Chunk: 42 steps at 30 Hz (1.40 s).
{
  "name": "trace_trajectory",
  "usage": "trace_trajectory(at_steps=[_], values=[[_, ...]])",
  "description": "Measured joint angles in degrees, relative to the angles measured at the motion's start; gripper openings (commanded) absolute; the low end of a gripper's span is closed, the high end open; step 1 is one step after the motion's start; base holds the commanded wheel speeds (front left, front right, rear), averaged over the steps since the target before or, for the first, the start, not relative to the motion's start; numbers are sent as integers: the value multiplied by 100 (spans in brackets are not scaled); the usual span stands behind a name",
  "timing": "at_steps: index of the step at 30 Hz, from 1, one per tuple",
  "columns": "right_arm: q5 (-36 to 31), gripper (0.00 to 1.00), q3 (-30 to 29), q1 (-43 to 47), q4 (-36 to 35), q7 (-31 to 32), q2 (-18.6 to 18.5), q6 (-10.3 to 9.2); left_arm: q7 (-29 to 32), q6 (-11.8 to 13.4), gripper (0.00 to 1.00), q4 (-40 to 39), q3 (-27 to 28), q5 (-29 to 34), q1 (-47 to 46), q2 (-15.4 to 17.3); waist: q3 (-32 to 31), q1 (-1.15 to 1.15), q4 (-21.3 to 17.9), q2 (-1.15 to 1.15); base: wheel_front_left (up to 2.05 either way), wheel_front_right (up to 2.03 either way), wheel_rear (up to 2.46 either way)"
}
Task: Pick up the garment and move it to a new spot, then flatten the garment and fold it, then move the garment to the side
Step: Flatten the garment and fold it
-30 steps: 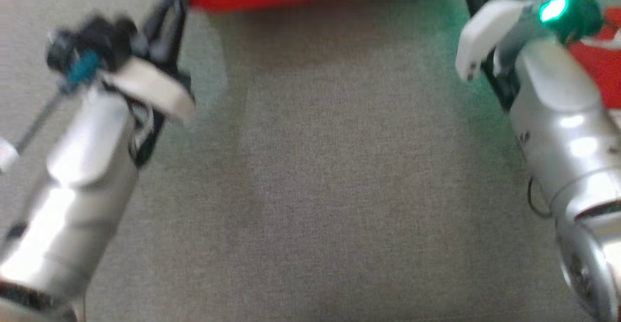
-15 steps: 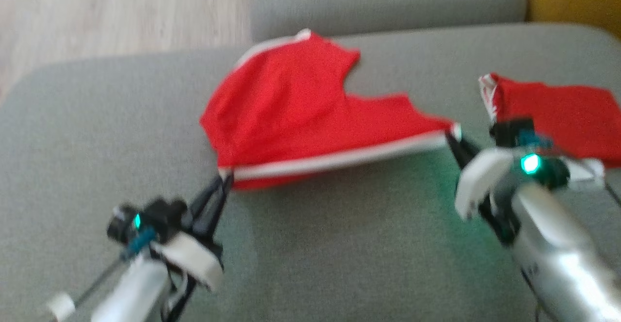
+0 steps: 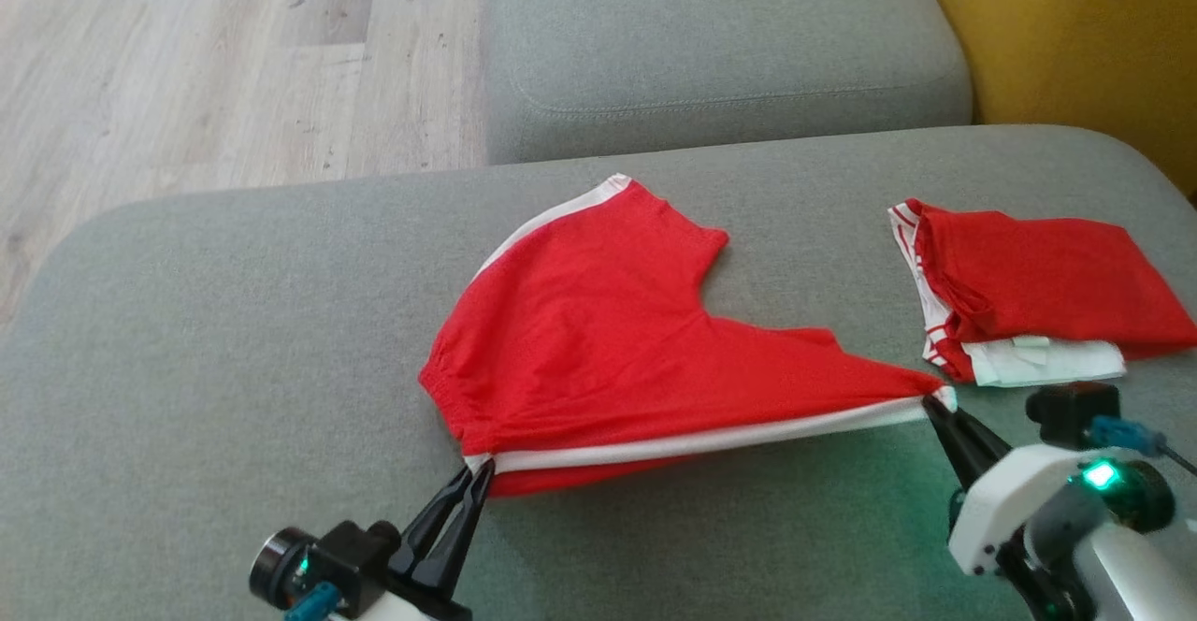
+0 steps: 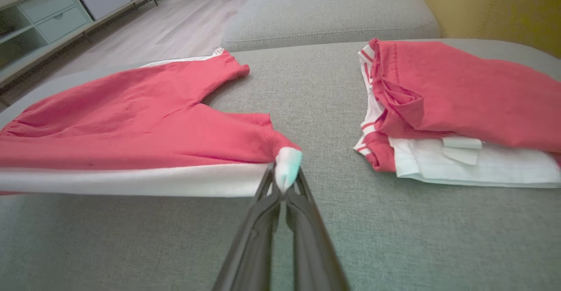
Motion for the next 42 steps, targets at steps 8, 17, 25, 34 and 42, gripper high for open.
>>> trace_trajectory(at_steps=[8, 17, 25, 34, 42], values=[[-740, 0, -844, 341, -1188, 591, 287, 0, 162, 51, 0, -261, 10, -15, -25, 93, 152, 1, 112, 0, 0, 0, 0], [-1196, 0, -1020, -137, -1543, 1066, 390, 0, 354, 51, 0, -235, 83, -16, -720, 85, 620, 1, 270, 0, 0, 0, 0], [-1537, 0, -541, -1812, -994, 1239, 116, 0, 399, -11, 0, 167, 208, -19, -1642, -108, 1313, 2, 491, 0, 0, 0, 0], [-1580, 0, 431, -3437, 201, 1224, -193, 0, 301, -132, 0, 967, 210, -18, -2461, -531, 1928, 2, 954, 0, 0, 0, 0], [-1524, 0, 1026, -4429, 1163, 1094, -331, 0, 171, -315, 0, 1569, 188, -18, -2983, -918, 2381, 2, 1385, 0, 0, 0, 0]])
